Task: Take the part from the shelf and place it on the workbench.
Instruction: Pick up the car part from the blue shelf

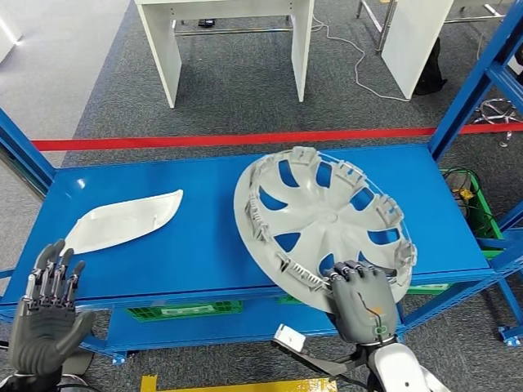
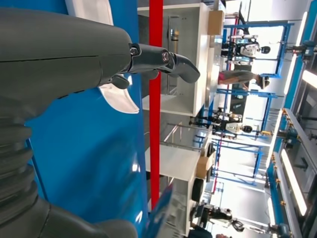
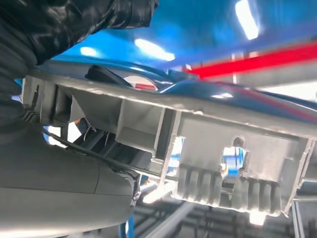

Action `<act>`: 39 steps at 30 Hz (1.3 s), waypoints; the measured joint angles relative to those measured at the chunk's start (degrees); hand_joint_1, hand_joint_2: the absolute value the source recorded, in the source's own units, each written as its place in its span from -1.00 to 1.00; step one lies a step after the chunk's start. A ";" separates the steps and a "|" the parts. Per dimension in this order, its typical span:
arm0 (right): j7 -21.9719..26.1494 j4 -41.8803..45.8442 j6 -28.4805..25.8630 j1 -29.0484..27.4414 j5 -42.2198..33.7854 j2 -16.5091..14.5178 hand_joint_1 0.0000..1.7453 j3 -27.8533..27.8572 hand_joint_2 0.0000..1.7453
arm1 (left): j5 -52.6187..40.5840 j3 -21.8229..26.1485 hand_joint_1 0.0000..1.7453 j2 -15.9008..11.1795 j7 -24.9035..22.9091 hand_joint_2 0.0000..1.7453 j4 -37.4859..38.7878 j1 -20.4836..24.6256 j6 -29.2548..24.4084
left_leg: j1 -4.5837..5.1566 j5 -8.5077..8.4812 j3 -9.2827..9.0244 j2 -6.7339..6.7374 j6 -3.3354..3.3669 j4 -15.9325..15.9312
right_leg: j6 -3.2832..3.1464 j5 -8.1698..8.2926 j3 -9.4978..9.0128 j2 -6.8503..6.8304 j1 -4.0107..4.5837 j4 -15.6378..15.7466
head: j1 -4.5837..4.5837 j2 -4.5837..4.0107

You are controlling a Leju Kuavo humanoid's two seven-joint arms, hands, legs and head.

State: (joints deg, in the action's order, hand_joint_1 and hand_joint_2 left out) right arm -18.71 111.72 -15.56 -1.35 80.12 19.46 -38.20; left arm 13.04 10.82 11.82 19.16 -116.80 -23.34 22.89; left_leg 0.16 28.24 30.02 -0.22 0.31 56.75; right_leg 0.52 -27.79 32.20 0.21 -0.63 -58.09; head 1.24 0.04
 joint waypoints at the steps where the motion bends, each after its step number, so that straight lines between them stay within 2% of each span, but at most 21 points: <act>1: 0.02 0.73 -0.64 0.05 0.80 -0.07 1.00 0.15 1.00 | -0.01 0.00 -1.00 0.07 0.06 -1.00 0.00 -0.05 0.13 | 0.00 0.00 0.01 0.00 0.00 0.00 | 0.00 0.00 0.00 0.00 0.00 0.00 | 0.01 0.01; 8: 0.38 4.69 -2.89 1.68 4.60 -0.80 1.00 0.99 1.00 | -0.12 -0.14 -1.00 0.11 0.80 -1.00 0.00 -0.06 0.63 | 0.00 0.00 0.01 0.00 0.00 0.00 | 0.00 0.00 0.01 0.01 0.00 0.00 | 0.01 0.00; 25: 0.63 6.19 -3.04 2.46 5.18 -1.12 1.00 0.99 1.00 | -0.16 -0.21 -1.00 0.11 0.84 -1.00 0.00 -0.04 0.63 | 0.00 0.00 0.02 0.00 0.00 0.00 | 0.00 0.00 0.01 0.00 0.00 0.00 | 0.00 0.00; 31: 0.85 6.69 -3.04 5.40 5.65 -1.21 1.00 -0.52 1.00 | -0.16 -0.31 -1.00 0.11 1.61 -1.00 0.00 -0.03 0.63 | 0.00 0.00 0.01 0.00 0.01 0.01 | 0.00 0.00 0.01 0.00 0.00 0.00 | 0.00 0.00; 33: 0.69 6.77 -3.07 5.42 5.64 -1.22 1.00 -0.74 1.00 | -0.16 -0.30 -1.00 0.11 1.65 -1.00 0.00 -0.01 0.63 | 0.15 -0.08 0.07 -0.01 0.42 0.05 | 0.52 0.37 -0.10 -0.06 -0.26 0.42 | 0.05 0.00; 35: 0.61 7.17 -3.18 5.44 5.66 -1.23 1.00 -0.89 1.00 | -0.17 -0.34 -1.00 0.15 1.72 -1.00 0.00 0.06 0.69 | 0.01 -1.24 -0.56 0.07 1.49 -1.62 | 1.20 0.39 -0.11 -0.07 -0.33 0.92 | 0.16 0.00; 36: 0.64 7.37 -3.39 5.47 5.69 -1.22 1.00 -0.92 1.00 | -0.25 -0.38 -1.00 0.18 1.83 -1.00 0.01 0.08 0.76 | -0.16 -2.03 -0.98 0.15 2.06 -2.81 | 1.32 -0.37 0.30 -0.01 -0.22 0.17 | 0.16 0.00; 37: 0.79 7.49 -3.80 5.44 5.72 -1.20 1.00 -0.92 1.00 | -0.37 -0.42 -1.00 0.26 1.97 -1.00 0.02 0.07 0.86 | -0.39 -2.68 -1.30 0.23 2.40 -3.76 | 1.40 -1.66 1.22 0.02 -0.14 -1.75 | 0.08 0.00; 39: 1.37 7.36 -5.29 5.18 5.71 -1.04 1.00 -0.82 1.00 | -0.74 -0.39 -1.00 0.48 2.57 -1.00 0.15 -0.18 1.38 | -0.57 -3.01 -1.18 0.32 2.60 -4.00 | 1.72 -5.00 4.33 0.05 -0.35 -8.67 | -0.12 0.01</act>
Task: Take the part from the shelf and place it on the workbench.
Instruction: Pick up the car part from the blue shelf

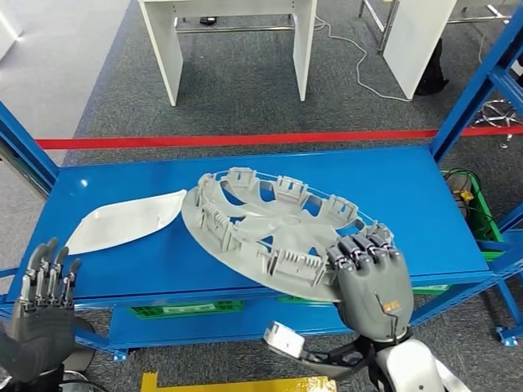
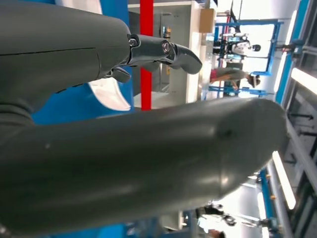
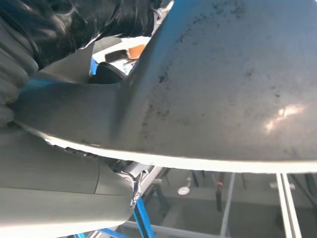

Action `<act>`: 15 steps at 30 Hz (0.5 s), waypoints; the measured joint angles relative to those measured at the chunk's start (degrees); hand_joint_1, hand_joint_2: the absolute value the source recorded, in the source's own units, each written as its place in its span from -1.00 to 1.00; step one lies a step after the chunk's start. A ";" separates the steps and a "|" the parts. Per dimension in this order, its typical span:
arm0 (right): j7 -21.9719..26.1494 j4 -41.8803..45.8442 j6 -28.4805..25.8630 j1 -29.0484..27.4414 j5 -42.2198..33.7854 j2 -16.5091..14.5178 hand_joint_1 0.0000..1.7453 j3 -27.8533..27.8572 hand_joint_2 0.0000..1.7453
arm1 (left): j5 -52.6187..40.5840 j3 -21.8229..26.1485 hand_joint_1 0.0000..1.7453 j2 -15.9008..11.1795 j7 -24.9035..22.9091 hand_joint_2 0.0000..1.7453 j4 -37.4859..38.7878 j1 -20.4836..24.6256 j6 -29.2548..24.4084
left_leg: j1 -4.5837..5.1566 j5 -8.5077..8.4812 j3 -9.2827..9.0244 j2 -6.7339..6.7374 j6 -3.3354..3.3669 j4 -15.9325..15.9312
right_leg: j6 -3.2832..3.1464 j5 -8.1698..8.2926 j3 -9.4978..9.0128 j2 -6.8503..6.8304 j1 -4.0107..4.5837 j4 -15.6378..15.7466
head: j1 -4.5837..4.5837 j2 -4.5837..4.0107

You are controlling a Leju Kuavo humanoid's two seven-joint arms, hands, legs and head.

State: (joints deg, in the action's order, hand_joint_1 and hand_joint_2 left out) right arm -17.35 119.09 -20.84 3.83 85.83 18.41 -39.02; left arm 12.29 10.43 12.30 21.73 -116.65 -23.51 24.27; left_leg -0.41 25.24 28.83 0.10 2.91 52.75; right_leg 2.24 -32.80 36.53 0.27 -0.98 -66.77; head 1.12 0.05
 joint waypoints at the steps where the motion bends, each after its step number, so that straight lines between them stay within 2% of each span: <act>1: 0.28 -0.09 -0.75 -0.17 -0.05 0.08 1.00 0.08 1.00 | -0.16 0.04 -1.00 0.12 0.27 -1.00 0.10 -0.13 0.37 | -0.11 0.06 0.20 0.00 -0.12 0.24 | 0.30 -1.03 1.52 -0.03 -0.23 -3.20 | -0.05 0.01; 2: 0.47 -0.15 -1.26 -0.30 -0.09 0.14 1.00 0.14 1.00 | -0.27 0.08 -1.00 0.21 0.46 -1.00 0.20 -0.21 0.70 | -0.28 0.19 0.41 -0.01 -0.31 0.61 | 0.68 -1.13 2.37 -0.07 -0.53 -4.88 | -0.05 0.01; 3: 0.59 -0.17 -1.40 -0.33 -0.09 0.14 1.00 0.19 1.00 | -0.36 0.11 -1.00 0.32 0.40 -1.00 0.27 -0.21 0.92 | -0.57 0.43 0.67 -0.06 -0.67 1.15 | 1.13 -0.13 2.19 -0.13 -0.87 -4.36 | -0.05 0.00; 4: 0.64 -0.17 -1.18 -0.30 -0.07 0.14 1.00 0.20 1.00 | -0.39 0.16 -1.00 0.42 0.21 -1.00 0.31 -0.17 1.00 | -0.96 0.80 0.99 -0.13 -1.22 1.94 | 1.64 1.77 0.89 -0.22 -1.27 -1.60 | -0.07 0.00; 5: 0.65 -0.16 -0.92 -0.23 -0.02 0.14 1.00 0.20 1.00 | -0.40 0.20 -1.00 0.51 0.03 -1.00 0.33 -0.12 0.99 | -1.30 1.30 1.43 -0.22 -1.94 2.99 | 2.33 3.05 -0.71 -0.17 -1.55 1.68 | -0.13 -0.01; 6: 0.62 -0.11 -0.71 -0.15 0.04 0.11 1.00 0.20 1.00 | -0.40 0.26 -1.00 0.57 -0.15 -1.00 0.33 -0.07 0.96 | -1.50 1.88 2.08 -0.35 -2.70 4.30 | 2.64 3.96 -2.05 0.01 -1.75 4.38 | -0.42 -0.01; 7: 0.52 -0.02 -0.64 -0.10 0.06 0.09 1.00 0.19 1.00 | -0.37 0.30 -1.00 0.60 -0.21 -1.00 0.33 -0.03 0.93 | -1.53 2.30 2.79 -0.45 -3.32 5.51 | 2.47 4.18 -2.70 0.20 -1.86 5.73 | -0.58 -0.01; 8: 0.39 0.07 -0.63 -0.06 0.09 0.07 1.00 0.20 1.00 | -0.33 0.33 -1.00 0.60 -0.25 -1.00 0.33 0.02 0.91 | -1.40 2.50 3.41 -0.52 -3.77 6.34 | 2.01 3.81 -2.57 0.42 -1.81 5.65 | -0.59 -0.01; 10: 0.16 0.20 -0.56 -0.04 0.13 0.05 1.00 0.18 1.00 | -0.27 0.34 -1.00 0.59 -0.35 -1.00 0.33 0.08 0.81 | -1.28 2.32 4.19 -0.58 -4.20 6.91 | 0.58 4.09 -1.70 0.43 -1.76 4.66 | -0.32 -0.01; 11: 0.09 0.21 -0.56 0.01 0.13 0.05 1.00 0.18 1.00 | -0.26 0.34 -1.00 0.58 -0.39 -1.00 0.33 0.10 0.75 | -1.31 2.72 4.48 -0.55 -4.38 7.31 | 0.14 4.32 -1.26 0.35 -1.73 4.47 | -0.15 -0.01; 12: 0.05 0.25 -0.60 0.03 0.12 0.05 1.00 0.17 1.00 | -0.27 0.34 -1.00 0.58 -0.41 -1.00 0.34 0.08 0.69 | -1.35 3.79 4.99 -0.52 -4.52 8.40 | -0.31 4.59 -0.83 0.24 -1.71 4.41 | -0.04 -0.01; 13: 0.08 0.28 -0.69 0.05 0.10 0.05 1.00 0.18 1.00 | -0.29 0.34 -1.00 0.57 -0.36 -1.00 0.34 0.07 0.65 | -1.35 5.63 5.76 -0.48 -4.61 10.49 | -0.77 4.89 -0.38 0.11 -1.67 4.42 | 0.17 -0.01; 15: 0.24 0.34 -0.80 0.03 0.03 0.05 1.00 0.24 1.00 | -0.37 0.34 -1.00 0.58 -0.14 -1.00 0.35 0.03 0.67 | -1.24 10.53 7.84 -0.44 -4.59 17.31 | -1.51 5.57 0.57 -0.13 -1.34 4.46 | 0.50 -0.01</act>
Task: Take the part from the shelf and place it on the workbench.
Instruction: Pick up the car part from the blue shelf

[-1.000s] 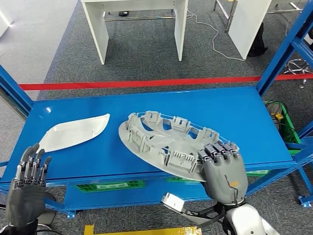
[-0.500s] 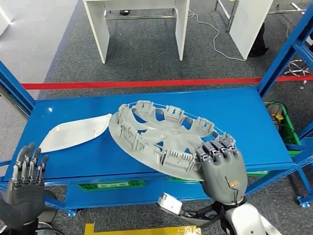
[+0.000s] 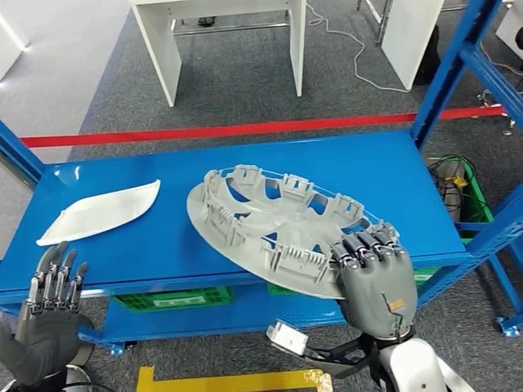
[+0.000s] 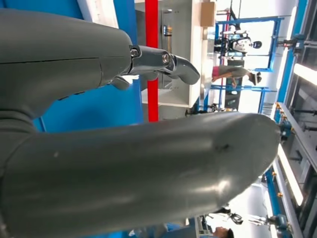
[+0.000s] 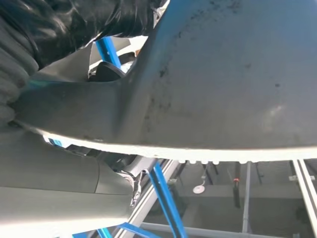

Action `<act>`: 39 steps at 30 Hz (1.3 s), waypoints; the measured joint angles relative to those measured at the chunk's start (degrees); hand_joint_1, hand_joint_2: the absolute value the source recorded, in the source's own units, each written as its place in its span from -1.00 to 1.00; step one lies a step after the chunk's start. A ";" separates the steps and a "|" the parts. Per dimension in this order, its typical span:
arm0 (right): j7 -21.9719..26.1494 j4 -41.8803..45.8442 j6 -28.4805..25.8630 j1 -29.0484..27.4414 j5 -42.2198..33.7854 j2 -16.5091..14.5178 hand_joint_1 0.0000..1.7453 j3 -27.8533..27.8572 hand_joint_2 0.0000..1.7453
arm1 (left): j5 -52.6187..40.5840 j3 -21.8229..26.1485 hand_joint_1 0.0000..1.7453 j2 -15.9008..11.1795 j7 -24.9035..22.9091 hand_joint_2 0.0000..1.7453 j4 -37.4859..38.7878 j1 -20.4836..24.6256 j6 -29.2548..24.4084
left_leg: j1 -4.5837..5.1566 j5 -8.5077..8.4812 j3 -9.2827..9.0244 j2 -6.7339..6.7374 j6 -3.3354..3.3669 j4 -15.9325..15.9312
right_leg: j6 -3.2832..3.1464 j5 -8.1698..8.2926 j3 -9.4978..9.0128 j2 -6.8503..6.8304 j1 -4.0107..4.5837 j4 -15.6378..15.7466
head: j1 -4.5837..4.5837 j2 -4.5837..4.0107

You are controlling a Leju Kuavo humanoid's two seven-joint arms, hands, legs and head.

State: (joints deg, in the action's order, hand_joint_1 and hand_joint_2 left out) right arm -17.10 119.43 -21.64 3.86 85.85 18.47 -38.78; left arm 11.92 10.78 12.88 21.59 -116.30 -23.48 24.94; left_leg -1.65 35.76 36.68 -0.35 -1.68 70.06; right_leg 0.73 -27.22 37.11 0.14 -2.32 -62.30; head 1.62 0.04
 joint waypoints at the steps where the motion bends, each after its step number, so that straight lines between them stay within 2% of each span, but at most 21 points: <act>1: 0.10 0.00 -0.02 -0.03 -0.04 0.00 1.00 0.03 1.00 | -0.04 0.01 -1.00 0.01 0.13 -1.00 0.00 -0.02 0.07 | 0.07 1.94 0.77 0.00 0.14 3.22 | -0.22 0.38 0.53 -0.12 0.25 0.01 | 0.07 0.00; 3: 0.32 -0.01 -0.05 -0.07 -0.24 0.00 1.00 0.08 1.00 | -0.11 0.03 -1.00 0.04 0.31 -1.00 0.00 -0.10 0.35 | 0.35 2.92 -0.04 0.00 0.83 4.81 | -0.48 1.22 1.61 -0.27 0.81 0.01 | 0.07 0.00; 6: 0.57 0.22 -0.14 -0.11 -0.52 0.00 1.00 0.12 1.00 | -0.23 0.14 -1.00 0.25 0.43 -1.00 -0.04 -0.12 0.87 | 1.47 -0.64 -7.49 0.11 3.02 -6.11 | -0.41 2.56 2.68 -0.32 1.34 0.14 | 0.00 0.01; 8: 0.66 0.44 -0.21 -0.14 -0.57 0.01 1.00 0.15 1.00 | -0.34 0.24 -1.00 0.45 0.54 -1.00 -0.13 -0.13 1.21 | 2.30 -2.09 -10.25 0.34 4.10 -11.24 | 0.13 3.54 2.82 -0.46 1.11 0.54 | 0.10 0.01; 11: 0.83 0.59 -0.55 -0.24 -0.61 0.05 1.00 0.21 1.00 | -0.56 0.42 -1.00 0.83 0.69 -1.00 -0.19 -0.42 1.71 | 2.77 -4.07 -9.64 0.46 4.23 -12.56 | 1.22 5.12 2.74 -0.66 0.71 1.73 | 0.38 0.00; 12: 0.92 0.64 -0.73 -0.39 -0.62 0.10 1.00 0.26 1.00 | -0.64 0.49 -1.00 1.03 0.70 -1.00 -0.19 -0.54 1.88 | 2.64 -4.99 -9.26 0.53 4.26 -13.10 | 1.44 4.48 2.97 -0.60 0.75 1.68 | 0.34 0.00; 14: 1.14 0.65 -1.28 -0.81 -0.70 0.31 1.00 0.39 1.00 | -0.80 0.63 -1.00 1.42 0.82 -1.00 -0.16 -0.77 2.17 | 2.30 -6.78 -8.09 0.70 4.38 -13.88 | 1.75 -0.12 4.01 -0.38 0.87 -1.50 | 0.20 0.00; 16: 1.40 0.58 -1.84 -1.23 -0.90 0.56 1.00 0.51 1.00 | -1.02 0.82 -1.00 1.73 1.08 -1.00 -0.14 -1.02 2.43 | 2.35 -8.13 -6.30 0.77 4.53 -13.72 | 2.05 -5.46 5.17 -0.28 0.94 -8.27 | 0.06 0.00; 17: 1.50 0.52 -1.97 -1.41 -0.99 0.67 1.00 0.56 1.00 | -1.10 0.93 -1.00 1.85 1.18 -1.00 -0.11 -1.14 2.50 | 2.39 -8.78 -5.32 0.80 4.52 -13.54 | 2.18 -6.35 5.26 -0.27 0.96 -11.24 | 0.01 0.00; 18: 1.56 0.46 -2.03 -1.60 -1.05 0.76 1.00 0.60 1.00 | -1.14 1.04 -1.00 1.95 1.26 -1.00 -0.10 -1.21 2.56 | 2.41 -9.41 -4.31 0.82 4.49 -13.33 | 2.27 -5.87 4.69 -0.28 0.97 -12.82 | 0.00 0.00; 20: 1.60 0.36 -2.05 -1.85 -1.07 0.91 1.00 0.63 1.00 | -1.17 1.26 -1.00 2.09 1.33 -1.00 -0.07 -1.27 2.60 | 2.40 -10.45 -2.48 0.82 4.26 -12.72 | 2.29 -2.92 0.54 -0.29 0.98 -9.88 | -0.01 0.00; 23: 1.62 0.31 -2.09 -1.94 -1.07 1.08 1.00 0.74 1.00 | -1.17 1.49 -1.00 2.29 1.38 -1.00 -0.07 -1.36 2.64 | 2.54 -11.46 -0.79 0.77 3.51 -11.44 | 1.86 -3.99 -7.95 -0.21 1.15 1.56 | 0.02 0.01; 24: 1.62 0.31 -2.11 -1.97 -1.07 1.08 1.00 0.76 1.00 | -1.17 1.53 -1.00 2.32 1.39 -1.00 -0.07 -1.37 2.65 | 2.57 -11.81 -0.55 0.77 3.23 -11.21 | 1.61 -4.92 -8.92 -0.16 1.29 3.33 | 0.02 0.01; 26: 1.60 0.32 -2.08 -1.96 -1.06 1.09 1.00 0.76 1.00 | -1.17 1.57 -1.00 2.35 1.32 -1.00 -0.07 -1.35 2.67 | 2.48 -12.44 -0.24 0.72 2.65 -11.03 | 0.88 -4.61 -8.40 -0.23 1.34 3.82 | -0.04 0.01; 28: 1.42 0.55 -1.84 -1.80 -1.01 1.08 1.00 0.73 1.00 | -1.13 1.58 -1.00 2.36 1.01 -1.00 -0.07 -1.27 2.60 | 2.30 -10.13 0.58 0.58 1.92 -9.52 | -0.06 -3.54 -7.17 -0.49 1.12 3.92 | 0.07 0.01; 31: 0.99 1.23 -1.51 -1.74 -0.85 1.05 1.00 0.69 1.00 | -1.08 1.58 -1.00 2.36 0.43 -1.00 -0.07 -1.17 2.27 | 1.76 -1.87 2.46 0.51 0.86 -0.75 | -0.61 -1.52 -5.17 -0.74 1.01 3.88 | 0.33 0.00; 32: 0.93 1.36 -1.51 -1.77 -0.81 1.05 1.00 0.68 1.00 | -1.09 1.58 -1.00 2.36 0.36 -1.00 -0.07 -1.16 2.18 | 1.59 -0.57 2.65 0.51 0.67 2.31 | -0.55 -0.83 -4.39 -0.76 1.02 3.80 | 0.32 0.00; 34: 0.86 1.46 -1.58 -1.92 -0.80 1.05 1.00 0.68 1.00 | -1.11 1.57 -1.00 2.36 0.39 -1.00 -0.07 -1.16 2.11 | 1.35 -1.74 0.83 0.51 0.52 3.66 | -0.37 0.41 -2.67 -0.80 1.01 3.64 | 0.32 0.00; 36: 0.84 1.67 -1.64 -2.14 -0.84 1.05 1.00 0.68 1.00 | -1.16 1.52 -1.00 2.36 0.44 -1.00 -0.08 -1.15 2.07 | 1.23 -4.59 -4.37 0.48 0.70 -2.81 | -0.03 1.48 -1.38 -0.79 0.99 3.58 | 0.32 0.00; 38: 0.88 2.08 -1.69 -2.37 -0.84 1.05 1.00 0.69 1.00 | -1.28 1.44 -1.00 2.36 0.44 -1.00 -0.13 -1.14 1.94 | 1.40 -4.66 -9.66 0.40 1.22 -11.04 | 0.59 2.47 -0.76 -0.71 1.05 3.65 | 0.29 0.00; 39: 0.91 2.28 -1.73 -2.48 -0.82 1.06 1.00 0.70 1.00 | -1.35 1.40 -1.00 2.35 0.46 -1.00 -0.15 -1.15 1.88 | 1.57 -4.14 -10.94 0.35 1.54 -13.41 | 0.99 2.95 -0.65 -0.69 1.03 3.75 | 0.31 0.00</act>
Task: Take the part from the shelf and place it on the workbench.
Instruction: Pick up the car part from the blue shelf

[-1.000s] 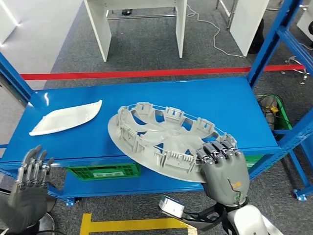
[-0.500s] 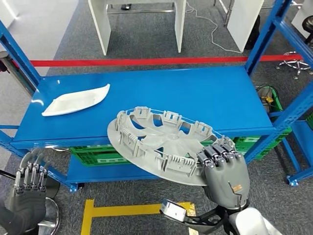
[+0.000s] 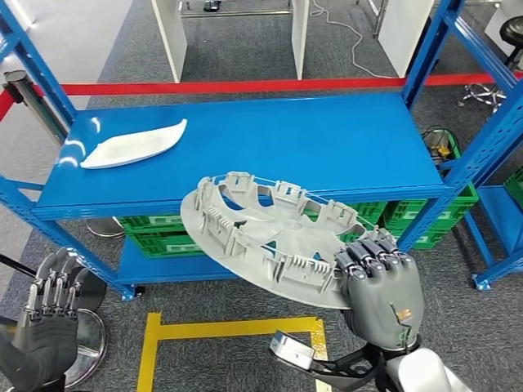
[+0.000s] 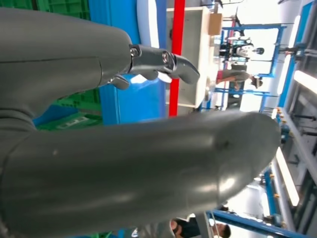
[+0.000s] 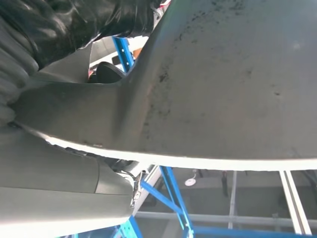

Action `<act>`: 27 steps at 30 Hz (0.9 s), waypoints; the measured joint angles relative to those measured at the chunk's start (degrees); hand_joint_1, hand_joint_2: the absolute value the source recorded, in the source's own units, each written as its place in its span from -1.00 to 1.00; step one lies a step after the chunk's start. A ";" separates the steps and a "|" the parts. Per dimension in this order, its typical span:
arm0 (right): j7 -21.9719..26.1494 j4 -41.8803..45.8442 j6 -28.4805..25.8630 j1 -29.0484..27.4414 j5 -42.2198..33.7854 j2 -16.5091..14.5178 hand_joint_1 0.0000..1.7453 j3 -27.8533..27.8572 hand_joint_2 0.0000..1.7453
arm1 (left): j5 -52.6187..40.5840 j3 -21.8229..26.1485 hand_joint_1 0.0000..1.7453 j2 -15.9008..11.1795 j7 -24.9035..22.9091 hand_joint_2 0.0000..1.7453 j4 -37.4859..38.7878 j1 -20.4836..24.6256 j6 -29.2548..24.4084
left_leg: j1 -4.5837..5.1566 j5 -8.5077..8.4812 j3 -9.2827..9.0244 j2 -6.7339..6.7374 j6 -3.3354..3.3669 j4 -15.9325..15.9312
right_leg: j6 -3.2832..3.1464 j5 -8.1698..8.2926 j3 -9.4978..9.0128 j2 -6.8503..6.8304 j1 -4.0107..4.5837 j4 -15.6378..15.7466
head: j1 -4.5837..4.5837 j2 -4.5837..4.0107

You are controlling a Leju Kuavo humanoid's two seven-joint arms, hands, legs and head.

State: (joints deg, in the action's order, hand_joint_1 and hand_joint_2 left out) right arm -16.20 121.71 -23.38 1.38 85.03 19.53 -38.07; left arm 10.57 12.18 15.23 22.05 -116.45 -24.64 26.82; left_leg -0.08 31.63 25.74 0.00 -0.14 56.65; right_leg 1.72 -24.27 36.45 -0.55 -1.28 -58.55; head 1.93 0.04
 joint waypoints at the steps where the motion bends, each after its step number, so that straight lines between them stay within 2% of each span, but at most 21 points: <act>1: 0.02 0.17 -0.06 -0.13 0.00 0.01 1.00 0.02 1.00 | -0.06 -0.03 -1.00 -0.01 0.03 -1.00 -0.02 -0.04 -0.05 | 0.21 0.24 -0.33 -0.02 0.36 -0.93 | 0.43 0.48 0.04 0.00 -0.05 0.17 | -0.01 0.00; 3: -0.04 0.52 -0.21 -0.45 -0.01 0.01 1.00 0.08 1.00 | -0.10 -0.18 -1.00 -0.01 0.08 -1.00 -0.03 -0.07 -0.17 | 0.36 -0.64 0.47 0.09 1.24 -1.18 | 1.21 0.92 0.28 0.03 -0.25 0.36 | 0.00 0.00; 4: -0.08 0.69 -0.27 -0.59 -0.03 0.01 1.00 0.11 1.00 | -0.11 -0.32 -1.00 0.00 0.09 -1.00 -0.04 -0.06 -0.27 | 0.34 -1.29 1.03 0.20 1.78 -1.30 | 1.44 -0.20 0.84 0.10 -0.29 -0.37 | -0.05 0.00; 5: -0.08 0.85 -0.32 -0.74 -0.03 0.02 1.00 0.14 1.00 | -0.20 -0.49 -1.00 0.02 0.09 -1.00 -0.04 -0.06 -0.39 | 0.31 -1.99 1.68 0.31 2.25 -1.46 | 1.56 -2.37 1.63 0.19 -0.30 -2.19 | -0.10 0.00; 7: 0.04 1.01 -0.55 -1.23 -0.03 0.15 1.00 0.17 1.00 | -0.47 -0.80 -1.00 0.03 0.22 -1.00 -0.05 -0.19 -0.54 | 0.49 -3.21 3.16 0.43 2.89 -1.45 | 1.59 -8.24 3.57 0.31 -0.24 -8.94 | -0.21 0.00; 8: 0.10 1.04 -0.77 -1.54 -0.03 0.22 1.00 0.19 1.00 | -0.63 -0.95 -1.00 0.03 0.35 -1.00 -0.05 -0.30 -0.57 | 0.66 -3.76 3.89 0.44 3.03 -1.36 | 1.59 -10.05 4.13 0.33 -0.19 -12.55 | -0.23 0.00; 9: 0.13 1.04 -0.98 -1.81 -0.02 0.28 1.00 0.21 1.00 | -0.75 -1.09 -1.00 0.03 0.50 -1.00 -0.05 -0.39 -0.57 | 0.84 -4.29 4.67 0.44 3.12 -1.22 | 1.55 -10.45 4.18 0.33 -0.09 -15.08 | -0.25 0.00; 10: 0.11 1.05 -1.15 -2.01 0.03 0.29 1.00 0.23 1.00 | -0.86 -1.21 -1.00 0.03 0.61 -1.00 -0.05 -0.43 -0.59 | 1.01 -4.76 5.47 0.44 3.15 -1.01 | 1.40 -9.63 3.42 0.34 0.04 -15.89 | -0.27 0.00; 11: 0.08 1.12 -1.21 -2.16 0.11 0.34 1.00 0.28 1.00 | -0.97 -1.33 -1.00 0.03 0.67 -1.00 -0.05 -0.47 -0.64 | 1.13 -5.15 6.21 0.43 3.14 -0.73 | 1.13 -8.07 1.66 0.34 0.21 -14.56 | -0.28 0.00; 12: 0.03 1.26 -1.20 -2.30 0.22 0.39 1.00 0.33 1.00 | -1.05 -1.45 -1.00 0.03 0.68 -1.00 -0.08 -0.53 -0.72 | 1.23 -5.46 6.84 0.42 3.08 -0.39 | 0.76 -6.64 -1.06 0.34 0.43 -11.35 | -0.29 0.00; 13: -0.02 1.47 -1.18 -2.41 0.33 0.44 1.00 0.37 1.00 | -1.08 -1.55 -1.00 0.03 0.68 -1.00 -0.13 -0.63 -0.82 | 1.39 -5.69 7.40 0.42 2.97 0.01 | 0.33 -6.15 -4.27 0.32 0.66 -7.13 | -0.29 0.00; 15: -0.09 2.01 -1.17 -2.56 0.47 0.50 1.00 0.42 1.00 | -1.11 -1.78 -1.00 0.02 0.68 -1.00 -0.28 -0.79 -0.97 | 1.58 -6.22 8.19 0.45 2.59 0.74 | -0.14 -6.94 -9.05 0.32 0.98 -0.09 | -0.23 0.00; 16: -0.09 2.22 -1.18 -2.61 0.49 0.51 1.00 0.43 1.00 | -1.11 -1.88 -1.00 0.02 0.68 -1.00 -0.33 -0.82 -1.02 | 1.62 -6.55 8.51 0.48 2.32 0.95 | -0.23 -7.51 -9.90 0.32 1.07 1.48 | -0.22 0.00; 18: -0.09 2.44 -1.20 -2.71 0.51 0.54 1.00 0.43 1.00 | -1.11 -2.04 -1.00 0.01 0.68 -1.00 -0.42 -0.91 -1.07 | 1.62 -6.94 8.95 0.40 1.74 1.22 | -0.55 -7.14 -9.23 0.24 0.92 2.18 | -0.29 0.00; 19: -0.09 2.47 -1.19 -2.77 0.51 0.55 1.00 0.42 1.00 | -1.11 -2.08 -1.00 0.01 0.68 -1.00 -0.47 -0.99 -1.09 | 1.60 -6.16 9.28 0.33 1.38 1.84 | -0.92 -6.73 -8.74 0.14 0.75 2.29 | -0.27 0.00; 21: -0.09 2.49 -1.18 -2.83 0.51 0.56 1.00 0.42 1.00 | -1.11 -2.08 -1.00 0.00 0.68 -1.00 -0.56 -1.12 -1.10 | 1.21 -2.00 10.68 0.19 0.50 6.06 | -1.58 -5.77 -8.04 -0.11 0.46 2.41 | -0.22 0.00; 23: -0.09 2.50 -1.18 -2.90 0.51 0.56 1.00 0.42 1.00 | -1.12 -2.09 -1.00 -0.01 0.68 -1.00 -0.57 -1.14 -1.12 | 0.56 2.72 12.55 0.18 -0.31 13.43 | -1.78 -4.84 -7.00 -0.19 0.44 2.22 | -0.12 0.00; 24: -0.13 2.50 -1.19 -2.95 0.51 0.56 1.00 0.42 1.00 | -1.12 -2.09 -1.00 -0.02 0.68 -1.00 -0.57 -1.15 -1.15 | 0.26 3.74 12.93 0.19 -0.61 16.23 | -1.74 -4.40 -6.27 -0.21 0.43 2.04 | -0.13 0.00; 25: -0.18 2.50 -1.19 -3.02 0.50 0.56 1.00 0.42 1.00 | -1.12 -2.09 -1.00 -0.03 0.68 -1.00 -0.57 -1.15 -1.19 | 0.01 3.37 12.38 0.19 -0.81 16.94 | -1.64 -4.05 -5.56 -0.22 0.40 1.79 | -0.12 0.00; 26: -0.24 2.51 -1.20 -3.10 0.50 0.56 1.00 0.42 1.00 | -1.12 -2.11 -1.00 -0.03 0.69 -1.00 -0.58 -1.16 -1.24 | -0.20 2.04 10.80 0.19 -0.94 15.37 | -1.51 -3.77 -4.90 -0.21 0.36 1.48 | -0.11 0.00; 27: -0.31 2.55 -1.20 -3.21 0.51 0.57 1.00 0.42 1.00 | -1.12 -2.14 -1.00 -0.04 0.69 -1.00 -0.61 -1.17 -1.29 | -0.36 0.34 8.36 0.18 -0.97 11.85 | -1.34 -3.55 -4.33 -0.19 0.30 1.14 | -0.11 0.00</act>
State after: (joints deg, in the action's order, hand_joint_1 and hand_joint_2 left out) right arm -16.51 124.26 -24.58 -1.83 85.54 20.10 -37.66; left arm 9.45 10.04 15.19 22.74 -117.05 -25.80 25.53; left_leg -0.44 31.96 34.10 0.19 -1.11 68.50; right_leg 0.38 -27.82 32.12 -0.74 -0.98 -57.41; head 1.82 0.04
